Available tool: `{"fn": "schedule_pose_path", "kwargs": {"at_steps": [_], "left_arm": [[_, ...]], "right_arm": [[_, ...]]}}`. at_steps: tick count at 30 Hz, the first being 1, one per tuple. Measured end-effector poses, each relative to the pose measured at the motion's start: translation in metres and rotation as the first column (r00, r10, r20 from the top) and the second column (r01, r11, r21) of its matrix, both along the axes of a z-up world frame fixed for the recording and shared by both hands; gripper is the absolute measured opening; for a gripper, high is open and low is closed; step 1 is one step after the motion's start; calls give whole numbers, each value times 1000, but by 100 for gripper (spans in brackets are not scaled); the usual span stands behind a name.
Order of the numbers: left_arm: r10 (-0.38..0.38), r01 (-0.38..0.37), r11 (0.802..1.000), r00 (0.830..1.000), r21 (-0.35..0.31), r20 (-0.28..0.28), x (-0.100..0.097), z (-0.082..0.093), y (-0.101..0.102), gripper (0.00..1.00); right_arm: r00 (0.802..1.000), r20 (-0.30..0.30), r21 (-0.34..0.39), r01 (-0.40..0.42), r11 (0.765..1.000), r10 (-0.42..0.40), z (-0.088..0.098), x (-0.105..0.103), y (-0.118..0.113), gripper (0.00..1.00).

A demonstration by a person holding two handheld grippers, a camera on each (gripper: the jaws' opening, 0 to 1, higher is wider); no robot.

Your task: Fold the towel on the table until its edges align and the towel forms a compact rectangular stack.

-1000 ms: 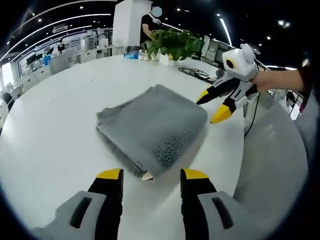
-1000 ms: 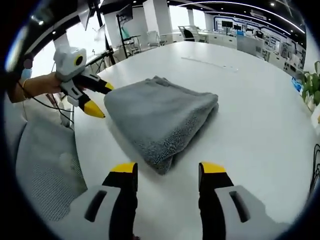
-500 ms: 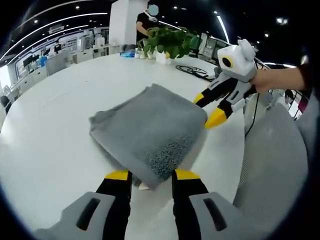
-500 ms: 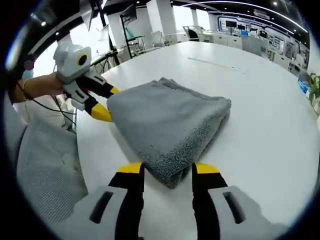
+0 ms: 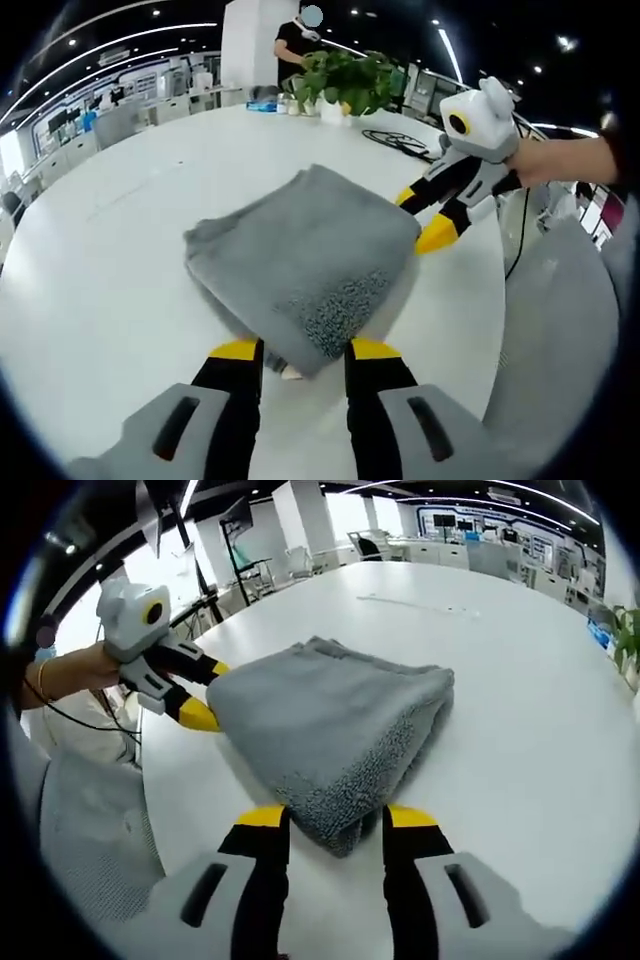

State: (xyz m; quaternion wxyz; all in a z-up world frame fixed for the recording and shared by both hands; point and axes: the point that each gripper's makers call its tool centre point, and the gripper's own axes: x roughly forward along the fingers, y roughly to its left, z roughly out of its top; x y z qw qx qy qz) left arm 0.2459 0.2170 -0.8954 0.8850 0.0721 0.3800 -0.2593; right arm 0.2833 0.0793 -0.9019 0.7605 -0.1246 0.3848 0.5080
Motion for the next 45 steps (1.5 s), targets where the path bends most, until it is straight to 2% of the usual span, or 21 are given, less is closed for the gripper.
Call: {"fn": "schedule_pose_path", "kwargs": {"at_steps": [4, 8, 17, 20, 22, 24, 26, 33, 36, 38, 43, 45], "left_arm": [[6, -6, 1000, 1000, 6, 10, 13, 2, 6, 32], [20, -20, 1000, 1000, 4, 22, 23, 3, 9, 27], [54, -54, 999, 998, -5, 23, 32, 3, 16, 26], [60, -59, 998, 998, -5, 22, 32, 2, 16, 27], [64, -64, 998, 997, -7, 38, 33, 5, 16, 29], [76, -75, 997, 996, -11, 36, 31, 5, 19, 33], [93, -94, 996, 994, 10, 60, 31, 9, 27, 35], [134, -135, 991, 987, -1, 91, 19, 24, 42, 37], [187, -191, 982, 970, 6, 154, 15, 39, 53, 38], [219, -220, 975, 962, -9, 164, 11, 45, 57, 41], [228, -231, 973, 953, -9, 202, 3, 59, 59, 53], [226, -232, 973, 948, 0, 225, -1, 62, 61, 55]], "right_arm": [[1000, 14, 5, 20, 1000, -20, 2, 14, 5, 35], [998, 3, 15, 55, 998, -55, 1, 25, 10, 35], [996, 6, 24, 90, 996, -90, 0, 36, 15, 35], [997, 70, -32, 31, 999, -29, 2, 36, 14, 36], [997, 55, -15, 47, 999, -46, 5, 36, 16, 34], [997, 57, -20, 49, 999, -47, 5, 35, 16, 35], [996, 67, -21, 52, 998, -50, 8, 35, 13, 35], [992, 55, 50, 108, 993, -111, 31, 33, 5, 36], [990, 71, 74, 116, 990, -121, 43, 31, 2, 37], [990, 78, 78, 114, 990, -120, 47, 29, -1, 38], [986, 94, 91, 132, 987, -140, 54, 25, -10, 43], [982, 99, 116, 151, 982, -162, 60, 23, -13, 46]]}}
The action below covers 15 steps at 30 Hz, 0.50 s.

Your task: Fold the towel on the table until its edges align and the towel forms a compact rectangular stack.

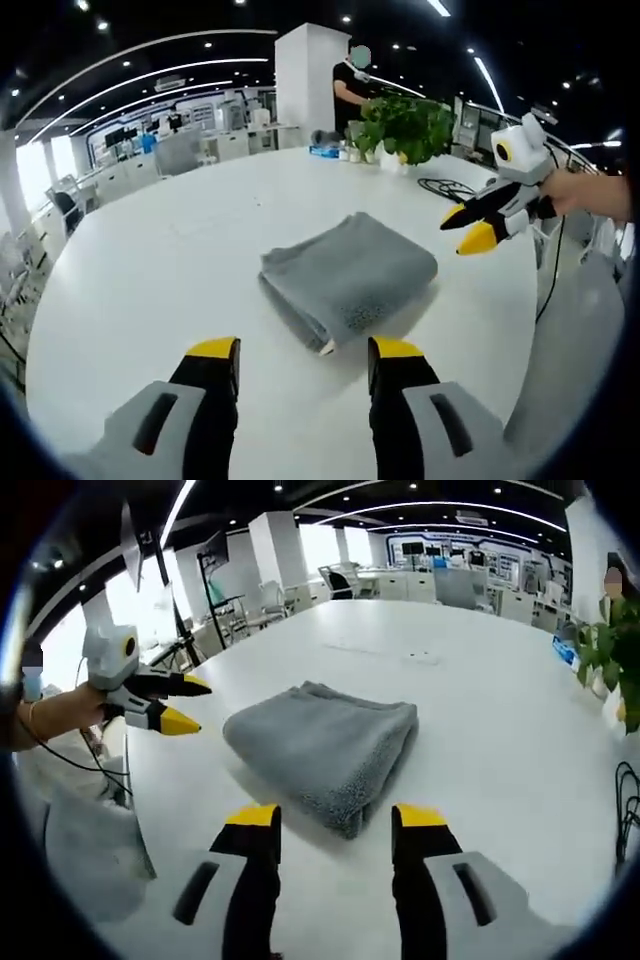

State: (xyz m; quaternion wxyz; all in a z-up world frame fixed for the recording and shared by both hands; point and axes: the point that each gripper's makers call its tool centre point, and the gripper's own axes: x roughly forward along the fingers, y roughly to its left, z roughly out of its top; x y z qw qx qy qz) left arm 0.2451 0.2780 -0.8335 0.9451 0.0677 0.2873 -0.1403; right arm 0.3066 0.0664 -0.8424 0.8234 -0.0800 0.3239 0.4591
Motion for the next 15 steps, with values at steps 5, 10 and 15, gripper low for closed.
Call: {"fn": "schedule_pose_path", "kwargs": {"at_steps": [5, 10, 15], "left_arm": [[-12, 12, 1000, 1000, -5, 3, -14, 4, -3, 64], [6, -5, 1000, 1000, -14, 27, -27, 9, -8, 68], [14, -12, 999, 999, -41, 35, -40, 15, -15, 70]], "right_arm": [[999, 21, 72, 37, 997, -38, 17, -10, -6, 52], [996, 44, 118, 66, 991, -71, 29, -18, -8, 54], [995, 59, 153, 66, 986, -76, 40, -34, -11, 57]]}}
